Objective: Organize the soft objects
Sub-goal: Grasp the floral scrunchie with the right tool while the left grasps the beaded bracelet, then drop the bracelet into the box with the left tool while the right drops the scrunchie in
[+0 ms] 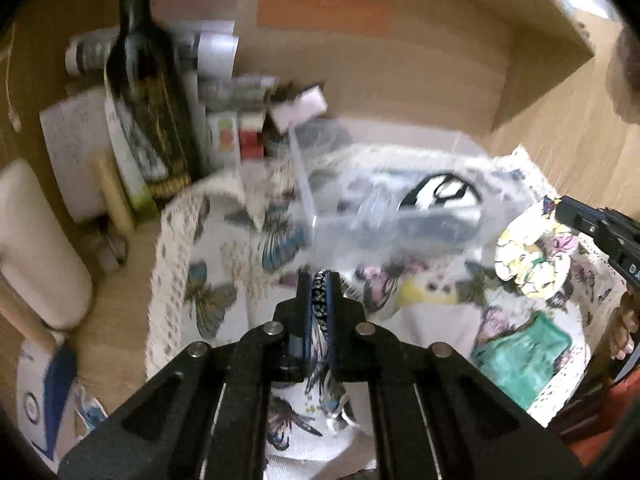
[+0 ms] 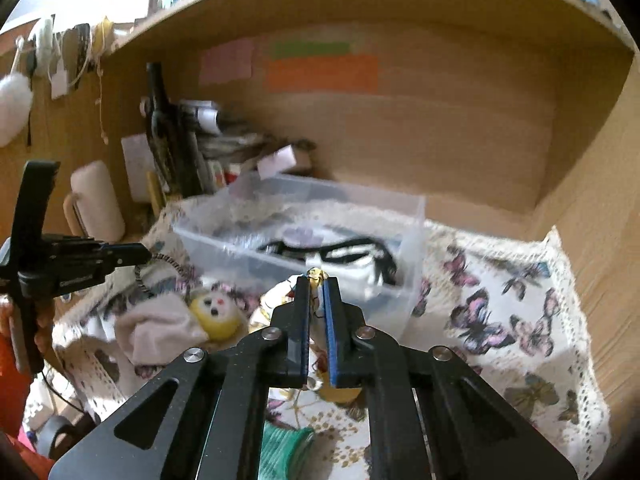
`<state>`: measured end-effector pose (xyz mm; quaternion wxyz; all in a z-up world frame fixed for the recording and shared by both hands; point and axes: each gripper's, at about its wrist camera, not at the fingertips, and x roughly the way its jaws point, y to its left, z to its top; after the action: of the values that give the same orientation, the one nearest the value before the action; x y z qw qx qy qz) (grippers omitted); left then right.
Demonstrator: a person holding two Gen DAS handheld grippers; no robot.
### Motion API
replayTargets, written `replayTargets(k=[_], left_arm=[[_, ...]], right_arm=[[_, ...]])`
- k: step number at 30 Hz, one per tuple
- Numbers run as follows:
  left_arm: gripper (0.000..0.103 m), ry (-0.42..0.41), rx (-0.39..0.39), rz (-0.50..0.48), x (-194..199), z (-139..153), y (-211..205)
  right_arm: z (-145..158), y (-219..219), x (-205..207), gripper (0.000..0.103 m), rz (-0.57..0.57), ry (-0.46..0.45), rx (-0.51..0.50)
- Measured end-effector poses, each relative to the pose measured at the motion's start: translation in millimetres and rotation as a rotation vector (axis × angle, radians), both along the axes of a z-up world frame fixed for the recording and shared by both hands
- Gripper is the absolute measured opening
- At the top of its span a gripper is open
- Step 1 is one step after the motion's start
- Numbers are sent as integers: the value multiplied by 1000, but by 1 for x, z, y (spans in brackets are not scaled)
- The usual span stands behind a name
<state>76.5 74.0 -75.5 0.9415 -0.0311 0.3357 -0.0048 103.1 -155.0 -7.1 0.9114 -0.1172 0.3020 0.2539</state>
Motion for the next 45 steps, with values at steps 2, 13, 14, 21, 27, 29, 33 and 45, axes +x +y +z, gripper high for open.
replayTargets(k=[2, 13, 14, 21, 27, 29, 33, 45], left_arm=[[5, -39, 15, -2, -2, 12, -1], [5, -155, 6, -24, 15, 53, -8], [5, -157, 4, -25, 17, 53, -10], [5, -143, -22, -33, 50, 47, -17], [5, -85, -41, -2, 80, 26, -10], [5, -49, -62, 8, 89, 17, -6], [5, 8, -73, 5, 98, 3, -3], [72, -30, -15, -20, 78, 15, -16]], right_arm=[[8, -1, 1, 6, -4, -19, 16], [24, 4, 13, 6, 26, -35, 52], [19, 7, 13, 7, 38, -16, 39], [-32, 23, 18, 38, 87, 142, -47], [-65, 25, 28, 22, 88, 250, -100], [-66, 24, 27, 12, 94, 254, -87], [-52, 20, 20, 7, 78, 179, -63], [18, 11, 30, 6, 33, -8, 74]])
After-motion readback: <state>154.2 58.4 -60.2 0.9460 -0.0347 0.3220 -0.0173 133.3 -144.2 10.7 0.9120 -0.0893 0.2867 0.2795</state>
